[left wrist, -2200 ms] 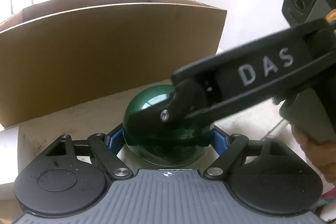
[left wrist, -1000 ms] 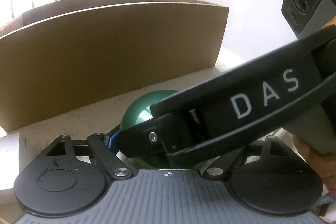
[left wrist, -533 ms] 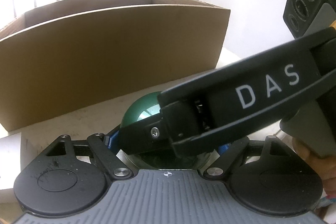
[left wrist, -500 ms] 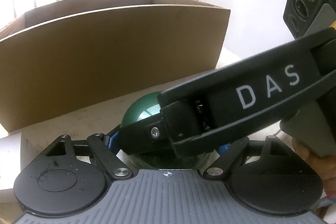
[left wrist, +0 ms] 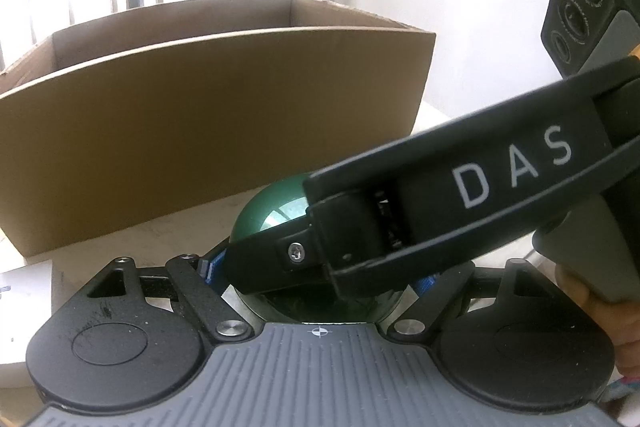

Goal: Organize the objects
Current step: 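Lift the green jar with the right gripper off the table, then carry the green jar with the right gripper over the box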

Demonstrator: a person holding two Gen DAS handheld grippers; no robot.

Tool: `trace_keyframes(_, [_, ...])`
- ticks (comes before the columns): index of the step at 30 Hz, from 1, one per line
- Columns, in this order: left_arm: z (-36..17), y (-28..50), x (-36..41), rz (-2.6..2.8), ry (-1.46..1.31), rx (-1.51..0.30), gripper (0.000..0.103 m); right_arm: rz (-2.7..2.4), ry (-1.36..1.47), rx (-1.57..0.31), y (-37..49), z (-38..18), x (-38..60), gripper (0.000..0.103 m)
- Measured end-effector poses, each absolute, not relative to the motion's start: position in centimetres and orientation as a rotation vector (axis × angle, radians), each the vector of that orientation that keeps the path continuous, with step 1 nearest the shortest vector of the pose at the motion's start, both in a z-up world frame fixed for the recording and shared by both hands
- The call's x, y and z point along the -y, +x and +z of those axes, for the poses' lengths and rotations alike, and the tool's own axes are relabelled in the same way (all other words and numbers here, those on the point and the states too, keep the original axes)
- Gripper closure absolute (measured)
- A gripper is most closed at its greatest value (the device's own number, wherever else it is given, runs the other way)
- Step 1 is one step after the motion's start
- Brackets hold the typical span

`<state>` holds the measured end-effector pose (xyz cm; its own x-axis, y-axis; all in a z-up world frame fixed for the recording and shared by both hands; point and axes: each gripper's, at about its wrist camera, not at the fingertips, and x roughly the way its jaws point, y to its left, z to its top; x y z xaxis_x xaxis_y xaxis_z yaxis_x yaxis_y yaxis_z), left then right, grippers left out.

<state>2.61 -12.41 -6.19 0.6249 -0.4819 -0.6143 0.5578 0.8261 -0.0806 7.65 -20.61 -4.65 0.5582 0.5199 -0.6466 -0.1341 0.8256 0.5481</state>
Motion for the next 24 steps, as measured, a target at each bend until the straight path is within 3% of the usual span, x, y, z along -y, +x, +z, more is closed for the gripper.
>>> trace_keyframes(10, [-3.4, 1.1, 11.2, -0.577, 0.126, -0.564, 0.02, 0.412, 0.425, -0.847, 6.5, -2.4, 19.7, 0.02])
trace_keyframes(19, [4.2, 0.6, 8.6, -0.515, 0.145, -0.317, 0.02, 0.466, 0.234, -0.619, 5.6, 6.3, 16.6, 0.02])
trace_keyframes(24, [7.8, 3.4, 8.0, -0.479, 0.173, -0.271, 0.02, 0.51, 0.148, -0.536, 7.7, 10.4, 15.0, 0.02])
